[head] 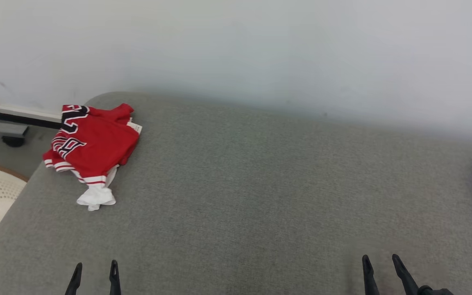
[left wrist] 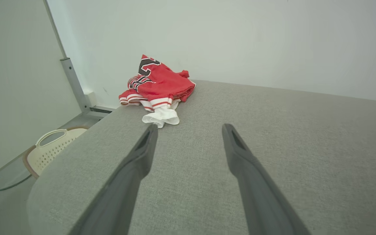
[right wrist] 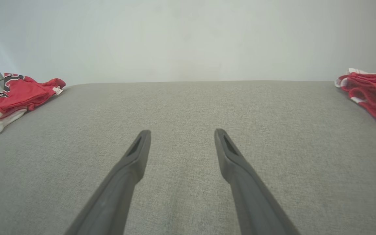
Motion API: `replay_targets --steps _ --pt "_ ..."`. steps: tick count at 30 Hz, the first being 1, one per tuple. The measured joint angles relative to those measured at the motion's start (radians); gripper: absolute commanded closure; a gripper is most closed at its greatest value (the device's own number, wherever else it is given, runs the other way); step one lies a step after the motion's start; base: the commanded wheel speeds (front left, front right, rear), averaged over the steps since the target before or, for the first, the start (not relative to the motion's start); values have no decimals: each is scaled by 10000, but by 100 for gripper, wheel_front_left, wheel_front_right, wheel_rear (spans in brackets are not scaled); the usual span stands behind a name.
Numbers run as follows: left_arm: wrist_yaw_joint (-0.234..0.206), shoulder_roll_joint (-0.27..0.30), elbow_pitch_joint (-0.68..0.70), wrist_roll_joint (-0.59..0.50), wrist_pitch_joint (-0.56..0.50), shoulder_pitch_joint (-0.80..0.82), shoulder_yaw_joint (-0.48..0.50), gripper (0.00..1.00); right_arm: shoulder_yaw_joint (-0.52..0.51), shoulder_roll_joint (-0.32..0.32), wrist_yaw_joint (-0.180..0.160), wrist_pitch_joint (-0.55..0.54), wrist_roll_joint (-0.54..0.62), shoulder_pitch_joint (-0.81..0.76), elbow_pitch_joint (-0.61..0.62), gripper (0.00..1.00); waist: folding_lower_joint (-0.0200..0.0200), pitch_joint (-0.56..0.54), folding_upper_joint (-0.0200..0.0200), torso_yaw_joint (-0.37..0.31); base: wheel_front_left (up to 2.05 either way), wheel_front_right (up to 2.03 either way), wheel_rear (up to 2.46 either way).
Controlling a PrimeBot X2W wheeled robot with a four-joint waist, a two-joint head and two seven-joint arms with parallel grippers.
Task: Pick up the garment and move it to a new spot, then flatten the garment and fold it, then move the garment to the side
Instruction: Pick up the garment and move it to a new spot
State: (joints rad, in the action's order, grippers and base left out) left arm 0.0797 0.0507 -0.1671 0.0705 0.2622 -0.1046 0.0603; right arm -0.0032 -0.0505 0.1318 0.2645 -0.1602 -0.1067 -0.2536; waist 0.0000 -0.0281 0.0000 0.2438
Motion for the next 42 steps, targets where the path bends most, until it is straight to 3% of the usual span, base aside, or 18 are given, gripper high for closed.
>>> replay_targets --steps 15,20,36,42 --pt "171 -6 -121 -27 0 -73 414 0 483 0 0 0 -410 -181 -40 0 0 -325 0 1812 0 0 0" --pt "-25 0 130 151 0 -201 495 0 717 4 0 0 -387 40 -130 0 0 -341 0 2209 0 0 0" --pt "-192 -4 213 376 0 -302 487 0 784 4 0 -2 -316 166 -184 0 1 -247 1 2319 0 0 0" --pt "69 61 -90 606 0 1024 849 0 959 8 0 0 -136 281 123 0 0 -198 0 2119 0 0 0"
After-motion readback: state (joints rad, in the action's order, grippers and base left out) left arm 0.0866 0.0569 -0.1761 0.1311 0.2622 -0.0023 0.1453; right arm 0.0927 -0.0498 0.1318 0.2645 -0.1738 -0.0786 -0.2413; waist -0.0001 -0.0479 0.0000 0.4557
